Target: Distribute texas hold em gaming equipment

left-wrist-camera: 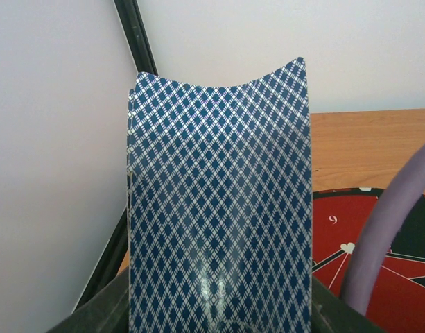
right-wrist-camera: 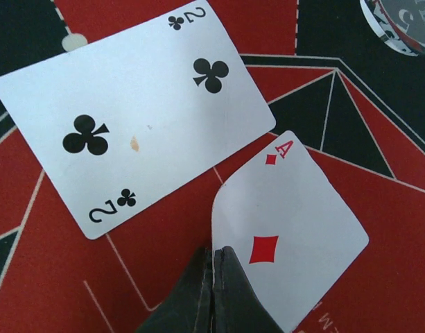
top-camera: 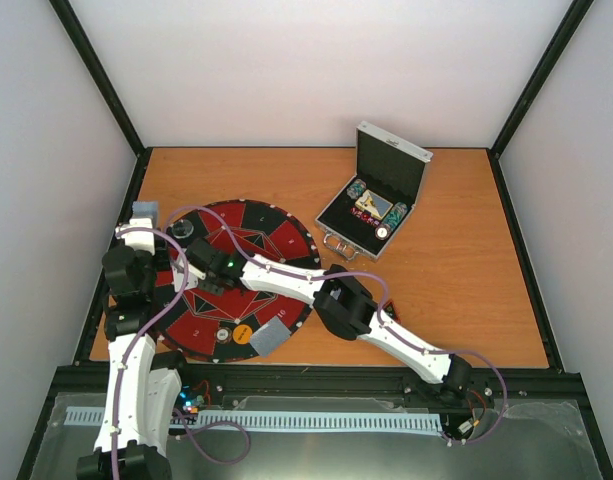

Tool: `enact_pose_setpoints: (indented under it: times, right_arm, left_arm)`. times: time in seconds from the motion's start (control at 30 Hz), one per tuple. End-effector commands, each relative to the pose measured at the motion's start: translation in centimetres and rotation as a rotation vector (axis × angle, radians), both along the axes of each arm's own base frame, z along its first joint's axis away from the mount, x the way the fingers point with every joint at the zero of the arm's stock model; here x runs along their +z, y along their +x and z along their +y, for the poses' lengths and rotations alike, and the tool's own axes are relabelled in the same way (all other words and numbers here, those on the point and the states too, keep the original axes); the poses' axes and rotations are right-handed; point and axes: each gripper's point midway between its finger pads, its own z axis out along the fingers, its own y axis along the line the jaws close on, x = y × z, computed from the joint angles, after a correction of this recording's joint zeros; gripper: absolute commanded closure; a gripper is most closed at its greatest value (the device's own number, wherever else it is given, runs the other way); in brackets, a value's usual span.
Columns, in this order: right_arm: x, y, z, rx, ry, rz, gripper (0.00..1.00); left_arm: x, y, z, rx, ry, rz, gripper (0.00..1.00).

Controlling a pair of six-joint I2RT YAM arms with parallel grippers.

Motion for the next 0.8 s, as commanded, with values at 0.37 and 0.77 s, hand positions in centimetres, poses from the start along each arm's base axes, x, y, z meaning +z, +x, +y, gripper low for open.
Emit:
enact_pose_setpoints:
  times: [0.37, 0.77]
  right_arm:
    - [-2.3, -1.2, -0.2, -0.092, -0.001, 0.102, 0.97]
    - [-2.6, -2.5, 0.2, -0.087, 0.012, 0.155, 0.97]
  left_arm:
    - [3.1, 0.2, -0.1, -0.012, 0.018, -0.08, 0.61]
    - [2.9, 0.2, -0.2, -0.016, 0.015, -0.075, 0.61]
